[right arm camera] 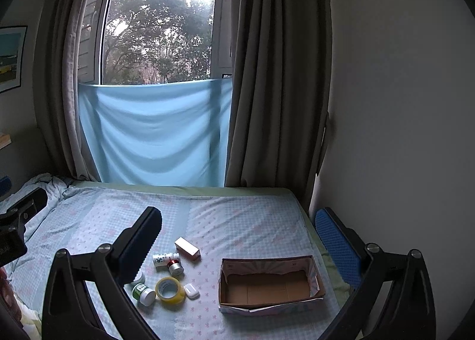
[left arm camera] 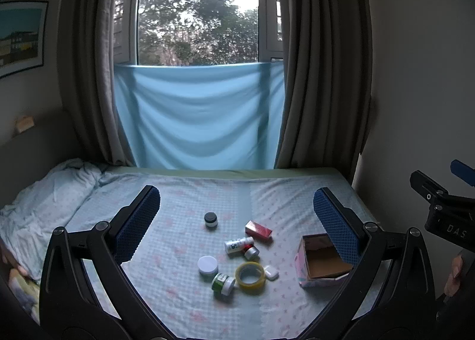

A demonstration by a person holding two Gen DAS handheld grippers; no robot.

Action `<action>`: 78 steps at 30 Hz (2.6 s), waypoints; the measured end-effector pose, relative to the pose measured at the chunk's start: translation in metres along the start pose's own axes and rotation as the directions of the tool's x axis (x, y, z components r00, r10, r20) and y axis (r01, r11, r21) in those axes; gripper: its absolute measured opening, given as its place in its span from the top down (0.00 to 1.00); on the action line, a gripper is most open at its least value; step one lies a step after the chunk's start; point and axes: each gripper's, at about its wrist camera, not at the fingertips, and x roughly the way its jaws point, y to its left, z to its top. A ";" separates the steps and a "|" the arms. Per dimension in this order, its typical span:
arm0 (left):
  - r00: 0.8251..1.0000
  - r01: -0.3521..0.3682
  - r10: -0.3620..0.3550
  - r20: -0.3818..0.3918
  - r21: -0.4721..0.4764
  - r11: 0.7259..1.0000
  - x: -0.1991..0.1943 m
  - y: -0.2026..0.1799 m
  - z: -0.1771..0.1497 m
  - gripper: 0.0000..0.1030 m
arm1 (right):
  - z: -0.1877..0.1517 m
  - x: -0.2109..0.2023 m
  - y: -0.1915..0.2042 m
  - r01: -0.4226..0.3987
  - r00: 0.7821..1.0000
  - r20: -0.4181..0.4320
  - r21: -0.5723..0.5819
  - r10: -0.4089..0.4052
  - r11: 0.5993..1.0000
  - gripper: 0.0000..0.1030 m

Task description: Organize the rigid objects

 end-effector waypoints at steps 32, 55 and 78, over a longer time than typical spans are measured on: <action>0.997 -0.072 0.072 0.001 -0.024 0.997 0.005 -0.001 -0.002 0.01 | 0.008 0.007 0.003 -0.049 0.999 0.002 -0.019 0.049 0.999 0.00; 0.957 -0.272 0.257 -0.131 -0.111 0.956 0.062 0.030 -0.010 0.01 | 0.012 0.063 -0.008 -0.142 0.987 -0.078 -0.035 0.139 0.989 0.00; 0.663 -0.536 -0.064 -0.746 -0.532 0.656 0.306 0.141 -0.278 0.01 | -0.100 0.396 0.107 -0.544 0.759 -0.575 -0.306 0.304 0.781 0.00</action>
